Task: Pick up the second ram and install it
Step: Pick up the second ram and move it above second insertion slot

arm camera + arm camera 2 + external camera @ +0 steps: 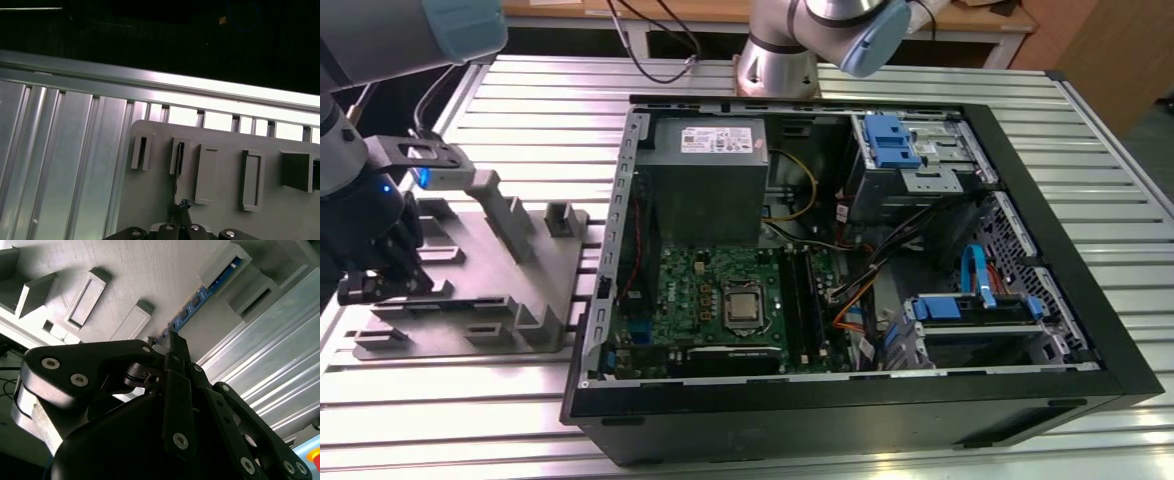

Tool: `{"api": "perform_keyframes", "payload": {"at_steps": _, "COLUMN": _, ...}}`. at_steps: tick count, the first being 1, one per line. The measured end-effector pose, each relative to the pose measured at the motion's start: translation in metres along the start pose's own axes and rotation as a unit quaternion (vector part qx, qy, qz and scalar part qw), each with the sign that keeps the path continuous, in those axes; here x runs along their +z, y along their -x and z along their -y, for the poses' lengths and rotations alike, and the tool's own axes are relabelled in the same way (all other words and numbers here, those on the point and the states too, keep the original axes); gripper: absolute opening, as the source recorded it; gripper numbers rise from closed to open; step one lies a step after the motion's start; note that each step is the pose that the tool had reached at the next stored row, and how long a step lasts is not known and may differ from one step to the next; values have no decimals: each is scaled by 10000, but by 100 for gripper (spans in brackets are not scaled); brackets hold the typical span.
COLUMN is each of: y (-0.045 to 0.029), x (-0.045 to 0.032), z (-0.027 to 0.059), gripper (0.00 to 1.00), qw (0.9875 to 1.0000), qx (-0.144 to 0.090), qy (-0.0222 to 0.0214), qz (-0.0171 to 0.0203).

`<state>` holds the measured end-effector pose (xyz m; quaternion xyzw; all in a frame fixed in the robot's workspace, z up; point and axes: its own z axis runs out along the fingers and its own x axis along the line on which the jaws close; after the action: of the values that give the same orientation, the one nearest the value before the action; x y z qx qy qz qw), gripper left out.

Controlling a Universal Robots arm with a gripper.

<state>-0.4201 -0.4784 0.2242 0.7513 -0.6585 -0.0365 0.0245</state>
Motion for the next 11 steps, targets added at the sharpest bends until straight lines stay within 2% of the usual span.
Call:
{"api": "perform_keyframes", "payload": {"at_steps": 1, "y": -2, "x": 3, "z": -1, "gripper": 7, "qw": 10000, "qx": 0, "qy": -9, "qz": -2}}
{"api": "perform_keyframes", "payload": {"at_steps": 5, "y": -5, "x": 24, "z": -7, "gripper": 7, "qw": 9999, "qx": -2, "qy": -128, "qz": -18}}
{"api": "perform_keyframes", "payload": {"at_steps": 11, "y": -7, "x": 54, "z": -7, "gripper": 7, "qw": 9999, "qx": 104, "qy": -136, "qz": -11}}
